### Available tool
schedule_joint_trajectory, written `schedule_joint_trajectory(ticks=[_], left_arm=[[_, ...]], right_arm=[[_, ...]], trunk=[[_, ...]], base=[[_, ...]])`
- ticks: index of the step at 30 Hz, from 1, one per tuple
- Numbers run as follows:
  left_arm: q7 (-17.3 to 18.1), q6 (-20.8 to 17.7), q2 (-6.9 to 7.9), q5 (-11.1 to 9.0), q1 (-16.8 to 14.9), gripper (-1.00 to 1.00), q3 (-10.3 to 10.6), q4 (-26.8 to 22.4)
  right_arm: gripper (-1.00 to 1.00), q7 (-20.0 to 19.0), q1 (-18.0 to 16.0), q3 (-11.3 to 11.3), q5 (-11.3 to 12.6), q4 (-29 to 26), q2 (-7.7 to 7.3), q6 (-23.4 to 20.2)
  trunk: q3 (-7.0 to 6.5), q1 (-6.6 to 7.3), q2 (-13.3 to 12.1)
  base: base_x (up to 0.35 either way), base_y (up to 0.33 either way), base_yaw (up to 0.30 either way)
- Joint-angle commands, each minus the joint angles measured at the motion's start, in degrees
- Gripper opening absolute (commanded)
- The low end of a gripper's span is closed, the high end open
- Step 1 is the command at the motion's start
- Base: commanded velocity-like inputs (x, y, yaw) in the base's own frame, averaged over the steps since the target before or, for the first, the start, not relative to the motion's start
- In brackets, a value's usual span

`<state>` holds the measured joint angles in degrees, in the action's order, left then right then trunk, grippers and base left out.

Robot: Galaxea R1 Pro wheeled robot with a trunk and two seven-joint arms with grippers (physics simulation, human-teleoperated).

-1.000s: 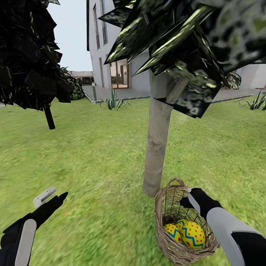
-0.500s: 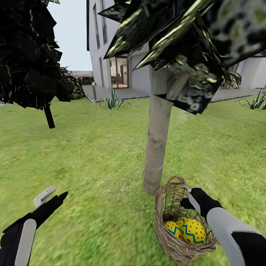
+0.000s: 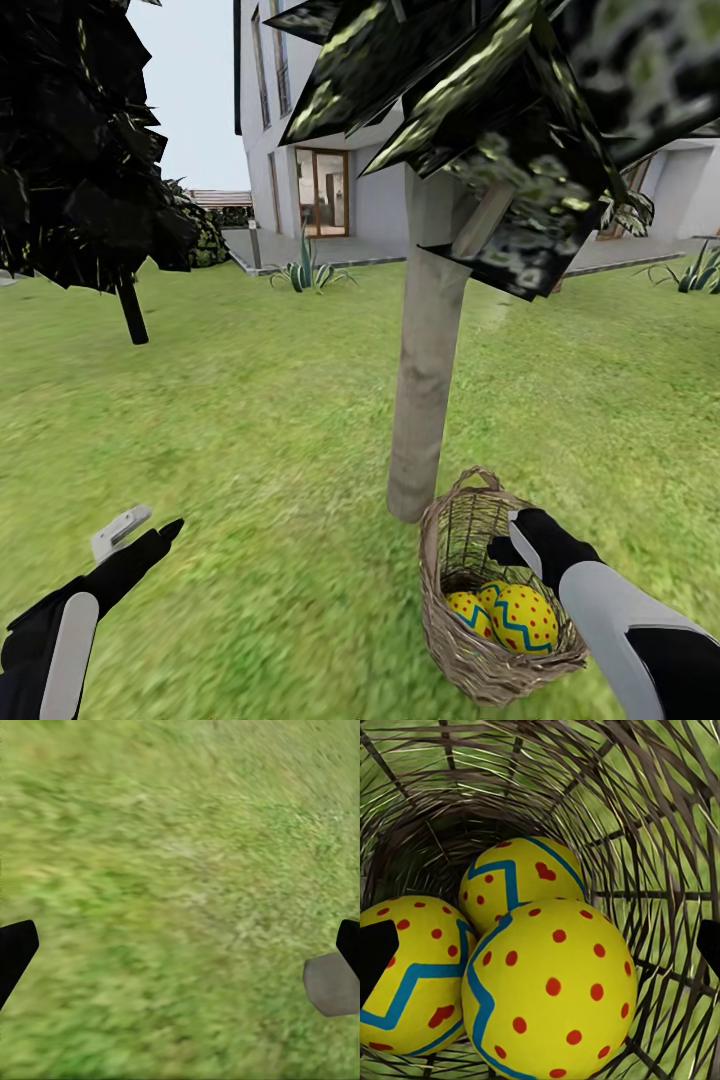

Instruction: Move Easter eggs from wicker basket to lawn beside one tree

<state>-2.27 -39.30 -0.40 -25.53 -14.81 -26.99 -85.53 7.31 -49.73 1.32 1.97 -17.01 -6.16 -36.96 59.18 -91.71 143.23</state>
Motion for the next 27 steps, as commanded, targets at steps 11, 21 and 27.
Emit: schedule_joint_trajectory(ticks=[11, 21, 27], left_arm=[[-0.28, -0.34, -0.06, -0.57, -0.05, 1.00, -0.13, -0.07], [-0.21, -0.39, -0.11, -0.57, -0.05, 1.00, -0.12, -0.07], [-0.20, -0.42, -0.13, -0.57, -0.05, 1.00, -0.12, -0.07]], right_arm=[[1.00, 0.11, -0.01, -0.04, 0.32, -0.59, -0.05, -2.24], [1.00, -0.02, -0.01, -0.30, 0.58, -0.30, -0.13, -2.26], [1.00, 0.02, -0.01, -0.34, 0.47, -0.15, -0.17, -2.24]], trunk=[[0.06, 0.01, 0.02], [0.06, 0.01, 0.02], [0.06, 0.01, 0.02]], base=[[0.000, 0.000, 0.000], [0.000, 0.000, 0.000], [0.000, 0.000, 0.000]])
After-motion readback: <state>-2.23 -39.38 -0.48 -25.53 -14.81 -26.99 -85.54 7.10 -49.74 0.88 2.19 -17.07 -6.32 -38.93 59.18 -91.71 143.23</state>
